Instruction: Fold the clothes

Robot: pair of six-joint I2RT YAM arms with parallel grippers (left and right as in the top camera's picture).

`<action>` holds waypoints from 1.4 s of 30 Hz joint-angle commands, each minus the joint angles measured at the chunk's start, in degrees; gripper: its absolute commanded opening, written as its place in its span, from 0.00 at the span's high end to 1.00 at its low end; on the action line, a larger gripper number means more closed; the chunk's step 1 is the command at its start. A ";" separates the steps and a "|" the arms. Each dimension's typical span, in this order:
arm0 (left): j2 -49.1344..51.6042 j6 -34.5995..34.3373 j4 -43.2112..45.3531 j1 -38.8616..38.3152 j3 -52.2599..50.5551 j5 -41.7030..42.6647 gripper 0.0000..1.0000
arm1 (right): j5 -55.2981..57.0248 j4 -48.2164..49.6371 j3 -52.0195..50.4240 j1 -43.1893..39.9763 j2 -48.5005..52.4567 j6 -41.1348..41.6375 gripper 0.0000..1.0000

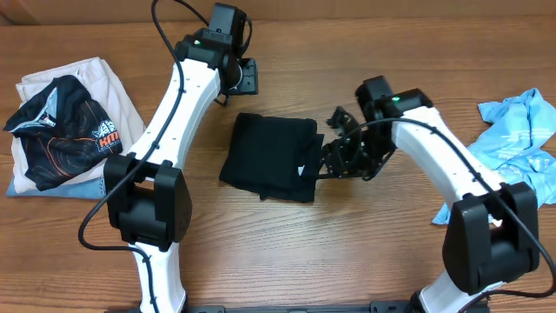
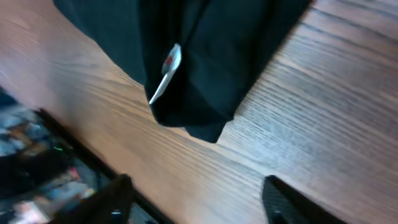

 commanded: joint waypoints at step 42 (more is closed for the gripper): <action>11.87 4.55 -31.12 -0.04 -0.72 -5.64 0.78 | 8.68 -5.68 17.18 3.76 11.61 9.01 0.50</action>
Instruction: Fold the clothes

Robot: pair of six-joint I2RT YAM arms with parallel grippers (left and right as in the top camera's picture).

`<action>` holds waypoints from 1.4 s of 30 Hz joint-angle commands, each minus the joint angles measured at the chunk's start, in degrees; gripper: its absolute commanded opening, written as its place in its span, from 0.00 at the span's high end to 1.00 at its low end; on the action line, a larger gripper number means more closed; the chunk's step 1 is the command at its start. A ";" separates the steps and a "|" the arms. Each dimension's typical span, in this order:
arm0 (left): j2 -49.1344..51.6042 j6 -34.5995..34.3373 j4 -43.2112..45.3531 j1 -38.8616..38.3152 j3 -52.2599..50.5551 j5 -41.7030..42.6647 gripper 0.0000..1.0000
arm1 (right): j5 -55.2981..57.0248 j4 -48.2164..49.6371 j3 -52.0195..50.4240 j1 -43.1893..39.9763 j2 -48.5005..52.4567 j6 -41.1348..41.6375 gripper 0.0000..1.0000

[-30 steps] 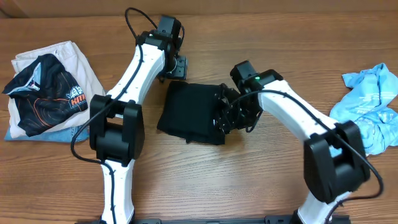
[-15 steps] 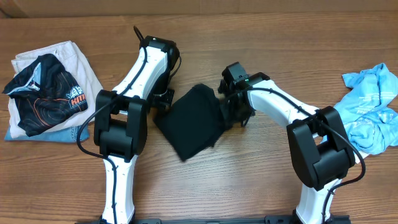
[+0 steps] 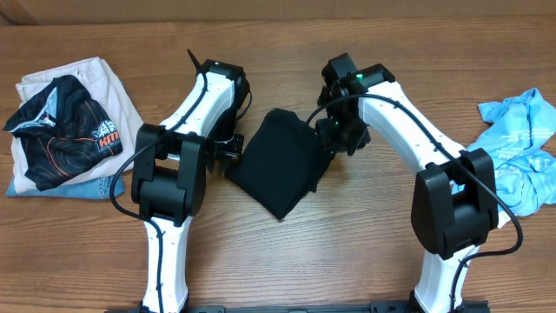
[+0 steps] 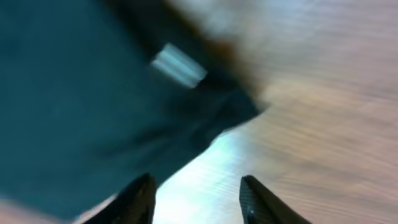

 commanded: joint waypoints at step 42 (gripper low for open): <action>0.20 -0.74 10.03 -4.81 6.56 12.52 0.51 | -21.27 24.52 -17.57 1.70 -1.73 -15.78 0.68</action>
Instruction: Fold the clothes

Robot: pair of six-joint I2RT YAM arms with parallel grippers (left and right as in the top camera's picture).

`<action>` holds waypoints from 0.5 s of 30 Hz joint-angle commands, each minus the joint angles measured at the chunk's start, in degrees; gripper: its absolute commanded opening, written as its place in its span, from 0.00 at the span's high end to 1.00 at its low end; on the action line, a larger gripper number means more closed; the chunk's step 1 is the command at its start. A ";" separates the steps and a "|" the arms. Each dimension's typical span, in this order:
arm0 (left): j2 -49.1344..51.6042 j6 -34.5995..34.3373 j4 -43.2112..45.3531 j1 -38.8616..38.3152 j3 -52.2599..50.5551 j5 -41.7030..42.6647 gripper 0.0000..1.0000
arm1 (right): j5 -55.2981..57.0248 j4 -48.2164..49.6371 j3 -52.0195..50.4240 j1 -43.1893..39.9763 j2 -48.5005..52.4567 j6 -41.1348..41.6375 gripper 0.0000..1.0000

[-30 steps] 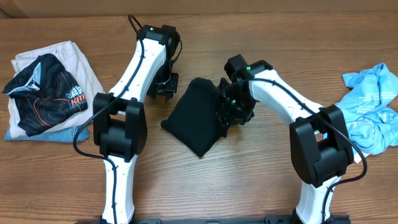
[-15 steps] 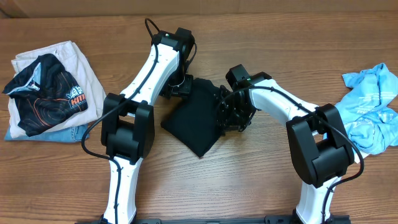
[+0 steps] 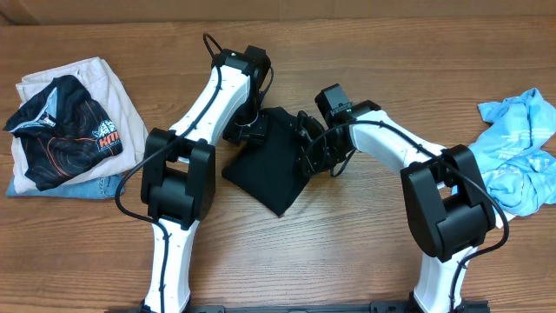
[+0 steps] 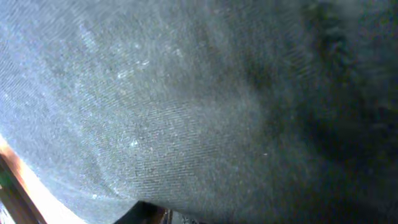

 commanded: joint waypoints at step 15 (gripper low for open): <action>0.20 -5.25 -4.00 -1.29 -6.34 1.33 0.64 | 21.38 -3.39 -0.17 -1.14 -1.49 2.45 0.89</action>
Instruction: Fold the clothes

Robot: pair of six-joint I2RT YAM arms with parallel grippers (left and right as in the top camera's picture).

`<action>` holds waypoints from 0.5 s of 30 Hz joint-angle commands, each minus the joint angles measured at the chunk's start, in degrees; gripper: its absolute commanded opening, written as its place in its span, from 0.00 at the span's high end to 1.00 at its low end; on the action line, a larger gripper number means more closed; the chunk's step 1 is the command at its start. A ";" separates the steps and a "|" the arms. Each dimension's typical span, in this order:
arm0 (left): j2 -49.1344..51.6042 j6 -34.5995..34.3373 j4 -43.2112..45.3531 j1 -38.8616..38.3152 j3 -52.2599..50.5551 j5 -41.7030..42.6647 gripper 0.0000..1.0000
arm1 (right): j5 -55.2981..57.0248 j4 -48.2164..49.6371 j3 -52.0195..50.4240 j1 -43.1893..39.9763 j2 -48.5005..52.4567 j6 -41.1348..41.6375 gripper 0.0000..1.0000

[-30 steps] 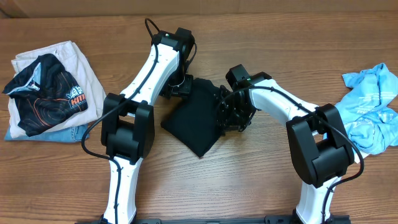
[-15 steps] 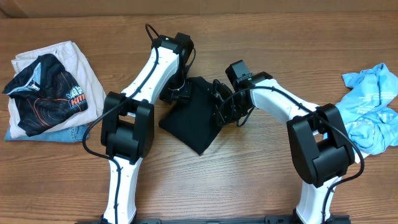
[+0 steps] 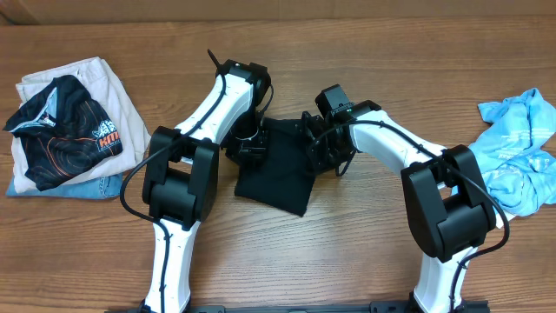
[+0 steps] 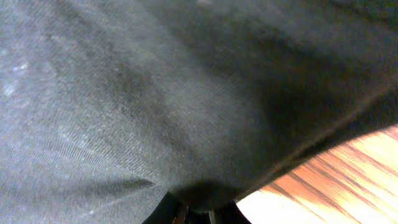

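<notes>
A folded black garment (image 3: 276,174) lies at the middle of the wooden table (image 3: 365,252). My left gripper (image 3: 247,149) is at its upper left edge; the overhead view does not show how its jaws stand. My right gripper (image 3: 316,148) is at the upper right edge. In the right wrist view the black garment (image 4: 155,93) fills nearly the whole frame, and my right gripper (image 4: 198,211) is shut on a fold of it, fingers close together, with a strip of wood showing at the lower right.
A pile of clothes (image 3: 65,122), with a black printed shirt on beige and blue pieces, sits at the far left. A crumpled light blue garment (image 3: 521,143) lies at the right edge.
The black garment has turned from a diamond with its tip pointing down to a squarer shape, its lower edge now slanting to the right. Both grippers stay at its upper corners.
First the garment lay folded at the centre, my right gripper open beside its right edge and my left gripper at the back of the table. Then both grippers were at the garment, which had turned diagonal. Now the right one is shut on it.
</notes>
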 commanded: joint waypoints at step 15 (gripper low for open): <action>0.11 2.67 3.19 -0.24 2.51 5.18 0.57 | 10.03 -4.63 -0.17 -3.48 -1.42 1.27 0.80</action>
